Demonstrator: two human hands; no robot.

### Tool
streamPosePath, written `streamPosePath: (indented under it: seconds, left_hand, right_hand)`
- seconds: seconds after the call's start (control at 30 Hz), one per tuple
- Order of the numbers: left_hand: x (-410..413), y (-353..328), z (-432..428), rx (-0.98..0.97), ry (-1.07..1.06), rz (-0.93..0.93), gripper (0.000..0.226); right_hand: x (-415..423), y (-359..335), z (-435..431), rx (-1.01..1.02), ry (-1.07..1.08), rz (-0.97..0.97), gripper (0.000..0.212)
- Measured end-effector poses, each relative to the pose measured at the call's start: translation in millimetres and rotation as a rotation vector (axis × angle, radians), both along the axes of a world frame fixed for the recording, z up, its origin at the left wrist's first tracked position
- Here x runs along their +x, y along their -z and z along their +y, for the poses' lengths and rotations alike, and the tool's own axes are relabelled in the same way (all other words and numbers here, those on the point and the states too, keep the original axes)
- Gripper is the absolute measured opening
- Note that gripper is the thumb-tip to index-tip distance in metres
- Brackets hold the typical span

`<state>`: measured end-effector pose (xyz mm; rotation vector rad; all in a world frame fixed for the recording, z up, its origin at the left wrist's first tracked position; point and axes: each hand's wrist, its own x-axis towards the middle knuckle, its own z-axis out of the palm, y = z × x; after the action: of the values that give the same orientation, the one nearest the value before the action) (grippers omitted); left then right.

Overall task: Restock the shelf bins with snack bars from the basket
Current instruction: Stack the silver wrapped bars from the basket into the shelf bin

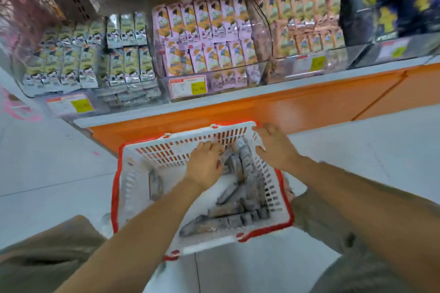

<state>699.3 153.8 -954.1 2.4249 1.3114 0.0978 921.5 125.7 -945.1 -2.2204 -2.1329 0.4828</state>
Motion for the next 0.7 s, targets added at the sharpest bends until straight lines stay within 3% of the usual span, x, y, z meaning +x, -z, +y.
streamPosePath:
  seconds: [0.07,0.13,0.3,0.47,0.7]
  left_hand:
    - [16.8,26.6,-17.9,-0.208,0.044,0.098,0.029]
    - [34.2,48.1,-33.4,-0.339,0.053,0.124,0.027]
    - [74.9,74.3,-55.2,-0.661,-0.076,0.089,0.045]
    - [98.8,81.8,-49.0,-0.716,-0.207,-0.155,0.060]
    - [109.7,111.6,-47.8,-0.684,-0.249,-0.193,0.011]
  right_hand:
    - [4.7,22.3,-15.1,-0.177,0.048,0.021,0.067]
    - [8.2,38.3,-29.1,-0.224,0.083,0.125,0.071]
    - [15.9,67.1,-48.3,-0.086,0.091,0.221,0.066]
    - [20.4,95.9,-59.3,0.085,0.032,0.263,0.061]
    - [21.5,103.5,-59.0,0.146,0.038,0.301,0.062]
